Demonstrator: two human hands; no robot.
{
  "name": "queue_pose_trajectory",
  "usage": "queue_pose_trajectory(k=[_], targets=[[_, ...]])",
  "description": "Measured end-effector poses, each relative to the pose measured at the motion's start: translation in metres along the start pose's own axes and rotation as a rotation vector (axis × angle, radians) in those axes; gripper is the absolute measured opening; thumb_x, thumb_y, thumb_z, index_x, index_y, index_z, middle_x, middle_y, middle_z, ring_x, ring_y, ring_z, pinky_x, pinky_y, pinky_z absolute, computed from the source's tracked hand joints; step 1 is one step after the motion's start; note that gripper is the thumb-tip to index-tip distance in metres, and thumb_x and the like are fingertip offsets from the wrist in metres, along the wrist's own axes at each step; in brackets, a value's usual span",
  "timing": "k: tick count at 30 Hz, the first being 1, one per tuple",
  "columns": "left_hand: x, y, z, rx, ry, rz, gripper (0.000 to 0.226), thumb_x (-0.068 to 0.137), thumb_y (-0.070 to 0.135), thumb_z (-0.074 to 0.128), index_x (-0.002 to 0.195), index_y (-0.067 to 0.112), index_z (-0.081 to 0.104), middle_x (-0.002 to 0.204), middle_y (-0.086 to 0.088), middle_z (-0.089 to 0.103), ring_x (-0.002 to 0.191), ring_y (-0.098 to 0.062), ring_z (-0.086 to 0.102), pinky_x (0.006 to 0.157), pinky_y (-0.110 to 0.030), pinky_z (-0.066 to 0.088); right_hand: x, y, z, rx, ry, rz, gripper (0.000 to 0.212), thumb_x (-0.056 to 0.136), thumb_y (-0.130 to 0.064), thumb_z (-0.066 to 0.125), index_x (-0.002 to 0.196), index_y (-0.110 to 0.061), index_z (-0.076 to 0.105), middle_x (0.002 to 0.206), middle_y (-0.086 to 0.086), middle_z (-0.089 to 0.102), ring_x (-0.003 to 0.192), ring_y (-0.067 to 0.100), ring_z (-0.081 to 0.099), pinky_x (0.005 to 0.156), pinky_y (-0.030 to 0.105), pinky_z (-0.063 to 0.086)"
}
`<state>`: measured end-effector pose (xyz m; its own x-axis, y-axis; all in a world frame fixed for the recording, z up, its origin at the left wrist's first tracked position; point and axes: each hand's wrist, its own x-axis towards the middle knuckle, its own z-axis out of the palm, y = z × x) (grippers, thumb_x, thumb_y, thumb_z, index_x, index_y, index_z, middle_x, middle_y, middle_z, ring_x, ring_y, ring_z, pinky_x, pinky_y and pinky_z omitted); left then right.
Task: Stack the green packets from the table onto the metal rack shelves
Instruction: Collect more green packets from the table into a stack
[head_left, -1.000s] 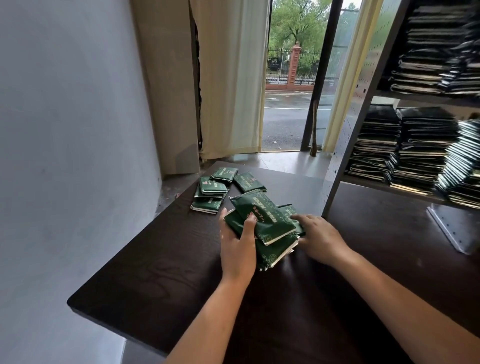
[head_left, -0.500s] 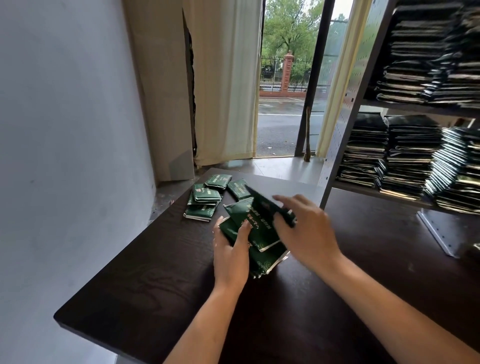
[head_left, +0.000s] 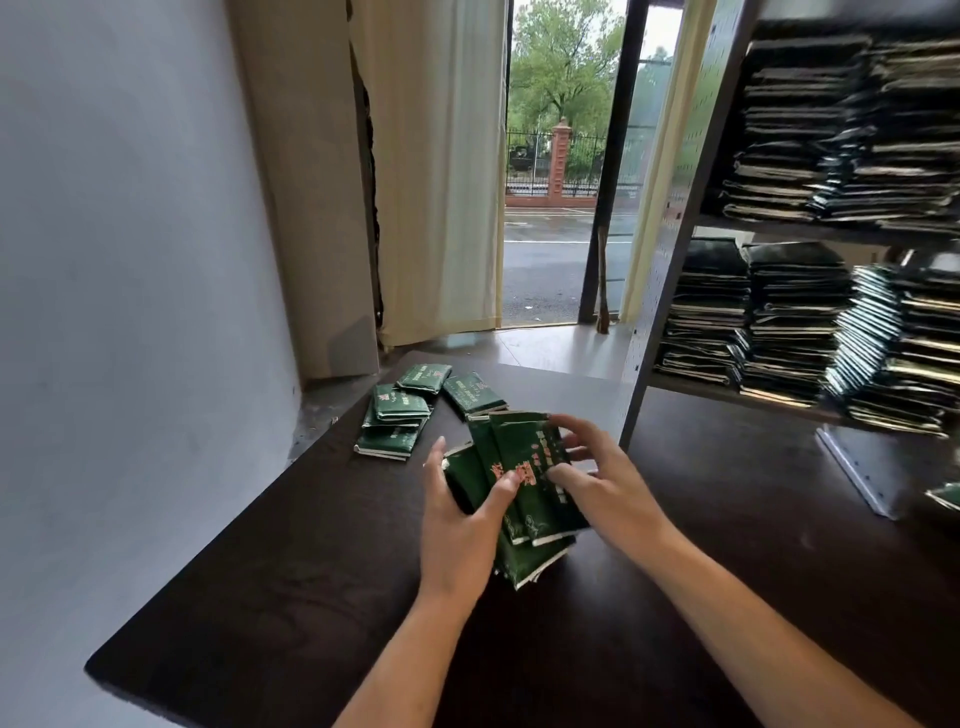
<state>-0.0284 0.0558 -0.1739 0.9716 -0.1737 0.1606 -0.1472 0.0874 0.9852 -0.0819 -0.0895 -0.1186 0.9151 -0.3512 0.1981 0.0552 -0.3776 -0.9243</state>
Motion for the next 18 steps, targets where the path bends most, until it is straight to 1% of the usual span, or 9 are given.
queue_pose_trajectory(k=[1, 3, 5, 7, 10, 12, 14, 16, 18], targets=[[-0.002, 0.001, 0.000, 0.014, -0.008, 0.017, 0.108, 0.067, 0.058, 0.077, 0.155, 0.044, 0.016, 0.112, 0.031, 0.066, 0.108, 0.008, 0.060, 0.105, -0.038, 0.047, -0.001, 0.003, 0.002, 0.100, -0.038, 0.050, 0.051, 0.086, -0.010, 0.063, 0.124, -0.042, 0.053, 0.111, 0.000, 0.061, 0.103, 0.015, 0.062, 0.077, 0.024, 0.056], [-0.005, 0.002, 0.002, 0.057, -0.027, 0.056, 0.117, 0.076, 0.043, 0.084, 0.157, 0.046, 0.000, 0.098, 0.055, 0.055, 0.099, 0.027, 0.053, 0.103, -0.028, 0.041, -0.003, 0.008, 0.006, 0.337, -0.108, 0.151, 0.075, 0.072, -0.007, 0.061, 0.140, -0.033, 0.041, 0.106, 0.005, 0.063, 0.092, 0.015, 0.065, 0.075, 0.025, 0.055], [-0.007, 0.003, 0.004, 0.085, -0.063, 0.116, 0.128, 0.074, 0.032, 0.088, 0.155, 0.049, -0.009, 0.107, 0.065, 0.042, 0.107, 0.033, 0.044, 0.106, -0.023, 0.037, -0.003, 0.017, 0.002, 0.396, -0.115, 0.120, 0.099, 0.057, -0.003, 0.052, 0.152, -0.024, 0.029, 0.100, 0.008, 0.060, 0.079, 0.011, 0.064, 0.068, 0.024, 0.052], [-0.009, 0.004, 0.004, 0.087, -0.145, 0.193, 0.132, 0.070, 0.032, 0.090, 0.154, 0.051, -0.011, 0.128, 0.060, 0.035, 0.125, 0.026, 0.039, 0.113, -0.024, 0.033, -0.007, 0.026, -0.001, 0.393, -0.095, 0.050, 0.104, 0.053, 0.002, 0.048, 0.151, -0.025, 0.027, 0.105, 0.009, 0.059, 0.071, 0.003, 0.064, 0.059, 0.017, 0.050], [-0.008, -0.008, 0.004, 0.140, -0.314, 0.247, 0.133, 0.068, 0.034, 0.086, 0.151, 0.052, -0.017, 0.146, 0.032, 0.044, 0.140, 0.001, 0.042, 0.120, -0.039, 0.033, -0.015, 0.036, -0.003, 0.377, -0.106, 0.008, 0.109, 0.053, 0.006, 0.049, 0.152, -0.032, 0.027, 0.128, 0.008, 0.058, 0.093, 0.009, 0.065, 0.065, 0.015, 0.052], [-0.007, -0.018, 0.005, 0.179, -0.426, 0.237, 0.140, 0.066, 0.034, 0.088, 0.147, 0.055, -0.024, 0.153, 0.025, 0.040, 0.145, -0.005, 0.036, 0.122, -0.048, 0.028, -0.020, 0.039, -0.002, 0.388, -0.133, 0.005, 0.109, 0.050, 0.008, 0.046, 0.153, -0.026, 0.030, 0.117, 0.002, 0.062, 0.090, 0.007, 0.063, 0.062, 0.013, 0.051], [-0.007, -0.019, 0.006, 0.172, -0.458, 0.209, 0.147, 0.061, 0.038, 0.091, 0.146, 0.056, -0.027, 0.157, 0.020, 0.036, 0.148, -0.008, 0.032, 0.122, -0.055, 0.023, -0.022, 0.041, -0.001, 0.433, -0.157, 0.012, 0.107, 0.045, 0.009, 0.042, 0.147, -0.022, 0.038, 0.106, 0.002, 0.067, 0.084, 0.004, 0.066, 0.059, 0.014, 0.049], [-0.007, -0.017, 0.006, 0.160, -0.470, 0.189, 0.148, 0.061, 0.035, 0.091, 0.147, 0.052, -0.029, 0.154, 0.021, 0.041, 0.146, -0.006, 0.036, 0.121, -0.052, 0.028, -0.020, 0.044, 0.001, 0.538, -0.163, 0.049, 0.108, 0.041, 0.009, 0.041, 0.144, -0.025, 0.044, 0.118, 0.010, 0.065, 0.097, 0.016, 0.065, 0.060, 0.019, 0.050], [-0.008, -0.016, 0.004, 0.163, -0.467, 0.192, 0.145, 0.064, 0.030, 0.089, 0.149, 0.047, -0.028, 0.151, 0.023, 0.044, 0.143, -0.004, 0.040, 0.120, -0.048, 0.032, -0.018, 0.048, 0.002, 0.635, -0.149, 0.081, 0.103, 0.039, 0.009, 0.041, 0.137, -0.024, 0.055, 0.118, 0.018, 0.064, 0.104, 0.030, 0.060, 0.065, 0.026, 0.051]])
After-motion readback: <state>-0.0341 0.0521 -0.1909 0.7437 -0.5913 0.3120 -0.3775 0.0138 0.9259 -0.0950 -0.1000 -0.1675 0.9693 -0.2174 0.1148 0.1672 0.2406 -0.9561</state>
